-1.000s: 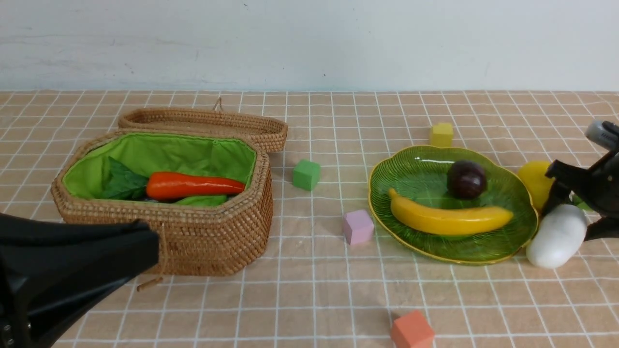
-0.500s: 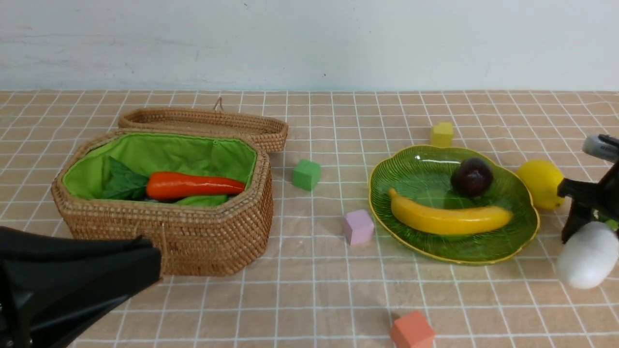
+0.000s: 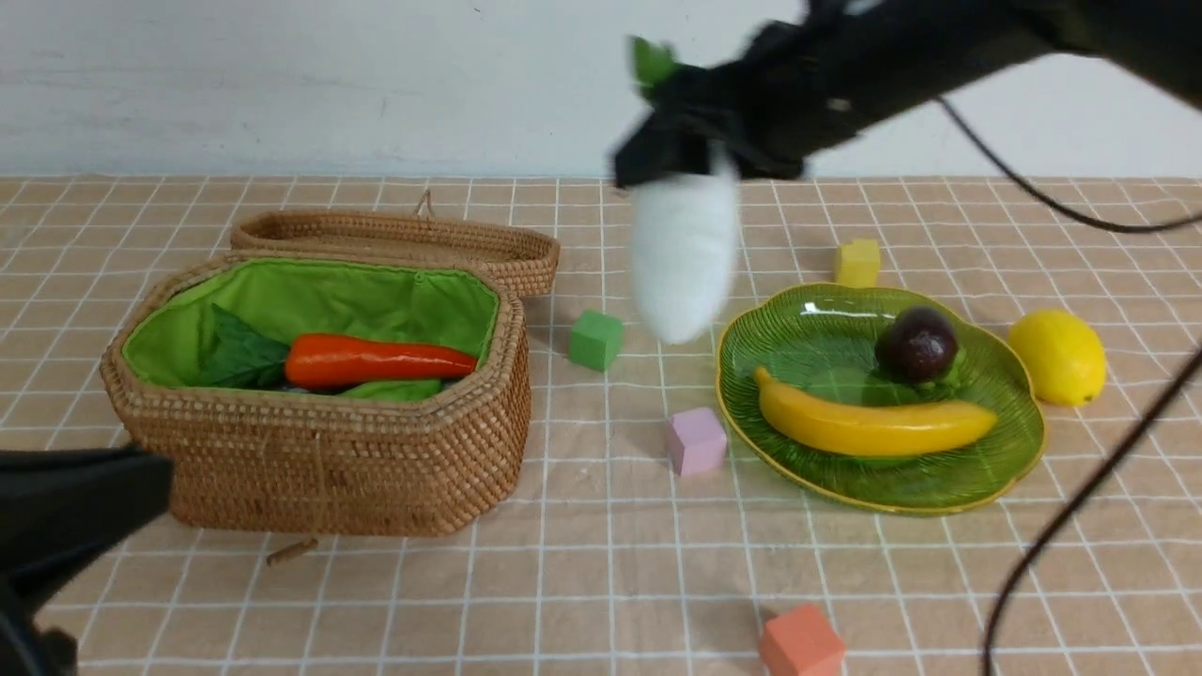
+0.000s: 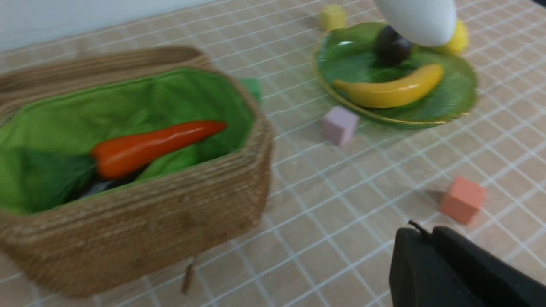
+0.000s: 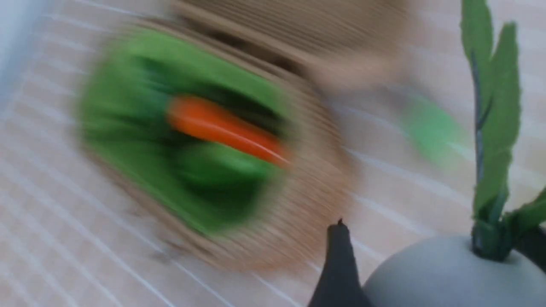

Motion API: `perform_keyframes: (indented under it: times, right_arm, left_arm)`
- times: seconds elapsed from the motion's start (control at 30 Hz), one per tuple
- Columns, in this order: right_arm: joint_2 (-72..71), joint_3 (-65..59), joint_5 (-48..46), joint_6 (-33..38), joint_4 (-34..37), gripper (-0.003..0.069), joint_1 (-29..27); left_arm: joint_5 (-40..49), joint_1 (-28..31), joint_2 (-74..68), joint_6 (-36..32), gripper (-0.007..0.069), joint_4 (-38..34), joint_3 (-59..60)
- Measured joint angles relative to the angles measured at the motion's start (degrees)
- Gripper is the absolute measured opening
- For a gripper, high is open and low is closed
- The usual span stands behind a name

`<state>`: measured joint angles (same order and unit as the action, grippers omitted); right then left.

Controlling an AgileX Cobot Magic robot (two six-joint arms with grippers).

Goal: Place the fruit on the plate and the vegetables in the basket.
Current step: Take a daikon with your right arm and place it on the basket on the left, then use the right arm to grab a lemon and put it into the right plate

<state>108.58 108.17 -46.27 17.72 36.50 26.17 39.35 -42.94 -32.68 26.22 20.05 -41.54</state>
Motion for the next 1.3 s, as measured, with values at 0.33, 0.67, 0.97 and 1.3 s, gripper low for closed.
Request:
perform_keyframes:
  times: [0.33,0.67,0.97,1.3]
  right_arm:
    - [25.29,24.26,15.06,9.67,4.71,0.0504,12.77]
    - [19.44,25.05,-3.37,7.82,-8.24,0.0641,9.87]
    - [3.33,25.95,-25.16,0.30,-25.33,0.0263,1.14]
    - [-8.17,6.02,-25.49,-15.22,-37.68,0.0016,-18.81]
  left_arm:
    - [3.42,0.00,0.00,13.54,0.0036,11.23,0.00]
    - [0.47,0.00,0.00,12.21,0.0036,11.23,0.00]
    - [-7.44,0.00,0.00,6.88,0.0036,7.20,0.00]
    - [-10.32,0.00,0.00,4.13,0.0036,0.64,0.00]
